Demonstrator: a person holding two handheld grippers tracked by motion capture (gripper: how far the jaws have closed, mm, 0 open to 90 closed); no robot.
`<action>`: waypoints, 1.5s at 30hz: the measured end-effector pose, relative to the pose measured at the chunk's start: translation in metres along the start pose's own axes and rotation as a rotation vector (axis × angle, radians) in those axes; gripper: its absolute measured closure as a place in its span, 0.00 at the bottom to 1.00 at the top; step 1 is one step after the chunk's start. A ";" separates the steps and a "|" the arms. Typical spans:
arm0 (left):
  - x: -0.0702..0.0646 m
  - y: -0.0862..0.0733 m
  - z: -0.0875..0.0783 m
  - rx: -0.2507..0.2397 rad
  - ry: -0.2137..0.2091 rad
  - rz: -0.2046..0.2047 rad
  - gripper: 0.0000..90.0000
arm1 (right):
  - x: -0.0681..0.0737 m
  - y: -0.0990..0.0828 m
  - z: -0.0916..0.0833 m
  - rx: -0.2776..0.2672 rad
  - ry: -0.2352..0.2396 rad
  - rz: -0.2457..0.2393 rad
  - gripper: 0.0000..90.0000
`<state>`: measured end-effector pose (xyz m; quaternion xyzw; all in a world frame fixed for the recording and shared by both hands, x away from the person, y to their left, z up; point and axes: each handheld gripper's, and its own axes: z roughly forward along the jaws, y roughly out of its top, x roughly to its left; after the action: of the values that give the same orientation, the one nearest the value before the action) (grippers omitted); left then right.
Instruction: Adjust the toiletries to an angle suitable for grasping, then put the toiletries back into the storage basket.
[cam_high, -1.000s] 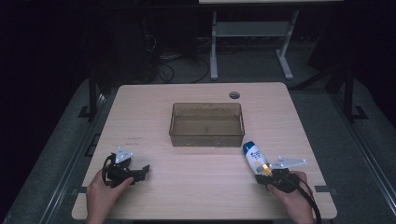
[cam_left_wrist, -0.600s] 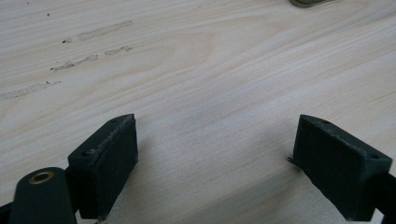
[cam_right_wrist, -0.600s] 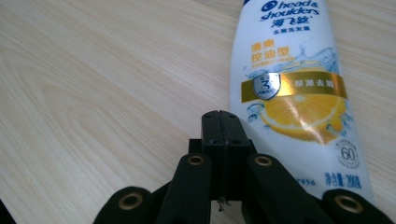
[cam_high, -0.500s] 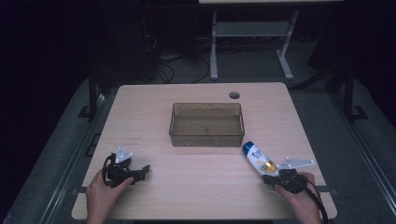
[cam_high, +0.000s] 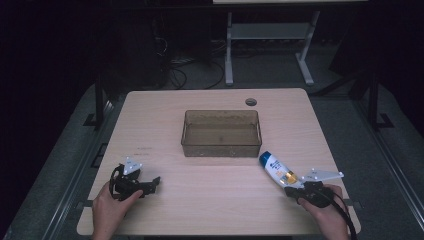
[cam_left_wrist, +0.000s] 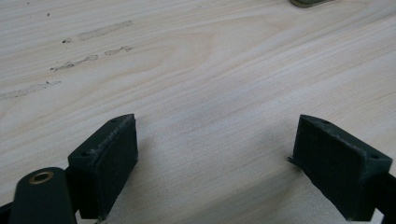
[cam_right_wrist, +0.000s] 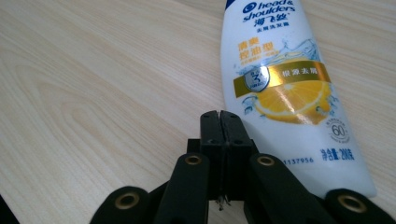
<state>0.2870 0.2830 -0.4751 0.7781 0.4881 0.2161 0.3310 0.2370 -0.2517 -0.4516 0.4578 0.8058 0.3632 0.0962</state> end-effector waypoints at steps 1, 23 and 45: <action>0.000 0.000 0.000 0.000 0.000 0.000 0.14 | 0.000 0.000 0.000 0.000 0.000 0.000 0.98; 0.000 0.000 0.000 0.000 0.000 0.000 0.14 | 0.002 0.027 -0.001 -0.056 -0.012 -0.016 0.61; 0.000 0.000 0.000 -0.003 0.000 -0.003 0.14 | -0.017 0.065 0.015 -0.054 -0.091 -0.034 0.34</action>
<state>0.2870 0.2828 -0.4752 0.7770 0.4890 0.2163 0.3324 0.2974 -0.2371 -0.4219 0.4575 0.7980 0.3619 0.1512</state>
